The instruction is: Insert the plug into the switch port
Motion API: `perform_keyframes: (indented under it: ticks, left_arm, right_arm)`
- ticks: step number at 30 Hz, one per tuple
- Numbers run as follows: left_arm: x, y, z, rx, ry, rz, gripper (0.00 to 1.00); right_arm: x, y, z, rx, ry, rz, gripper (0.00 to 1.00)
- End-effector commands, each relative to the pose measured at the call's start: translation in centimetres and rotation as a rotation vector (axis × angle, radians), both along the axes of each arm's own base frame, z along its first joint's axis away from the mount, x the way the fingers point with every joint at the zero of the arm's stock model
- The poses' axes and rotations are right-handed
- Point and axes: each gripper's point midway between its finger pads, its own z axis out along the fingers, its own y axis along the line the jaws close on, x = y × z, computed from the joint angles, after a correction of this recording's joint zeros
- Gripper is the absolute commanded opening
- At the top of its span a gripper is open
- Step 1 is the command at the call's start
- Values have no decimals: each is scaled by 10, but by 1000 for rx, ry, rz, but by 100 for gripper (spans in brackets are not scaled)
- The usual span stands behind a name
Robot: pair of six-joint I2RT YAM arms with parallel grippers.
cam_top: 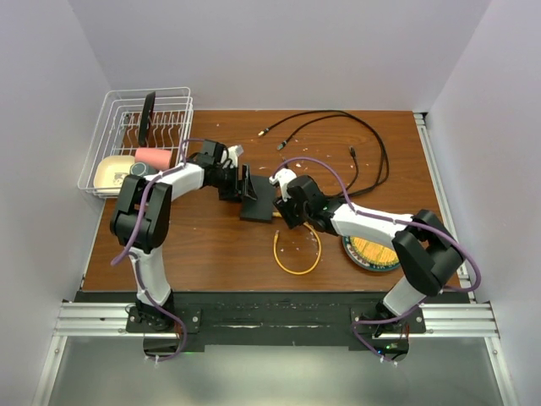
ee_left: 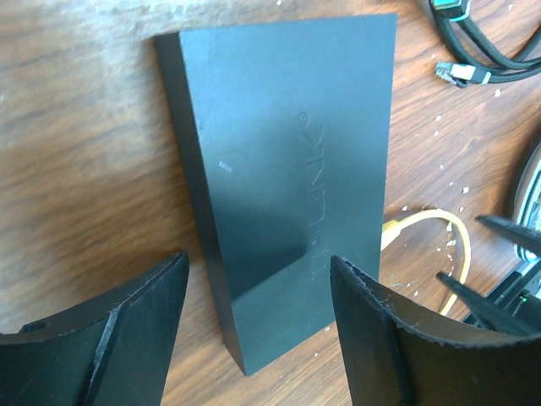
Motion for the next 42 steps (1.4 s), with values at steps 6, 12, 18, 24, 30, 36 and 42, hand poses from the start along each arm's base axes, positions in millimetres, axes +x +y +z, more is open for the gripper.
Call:
perform_keyframes:
  ticks: [6,12,18,24,30,36,42]
  left_arm:
    - [10,-7,4,-38,-7,-47,72]
    - [10,-8,2,-43,1,-51,71]
    - [10,-12,1,-62,7,-66,70]
    - [8,-13,-1,-65,15,-78,70]
    - [7,-13,-5,-63,22,-87,69]
    - [7,-14,-8,-68,31,-91,68]
    - [9,-14,-6,-69,28,-94,68]
  right_arm:
    - [5,30,4,77,-1,105,45]
    - [5,34,-5,80,12,111,44]
    - [8,33,-12,66,16,96,44]
    - [13,34,-9,64,3,91,43]
    - [15,25,12,79,-69,62,61]
    - [21,24,0,35,-56,48,66]
    - [23,23,-16,4,-27,45,58]
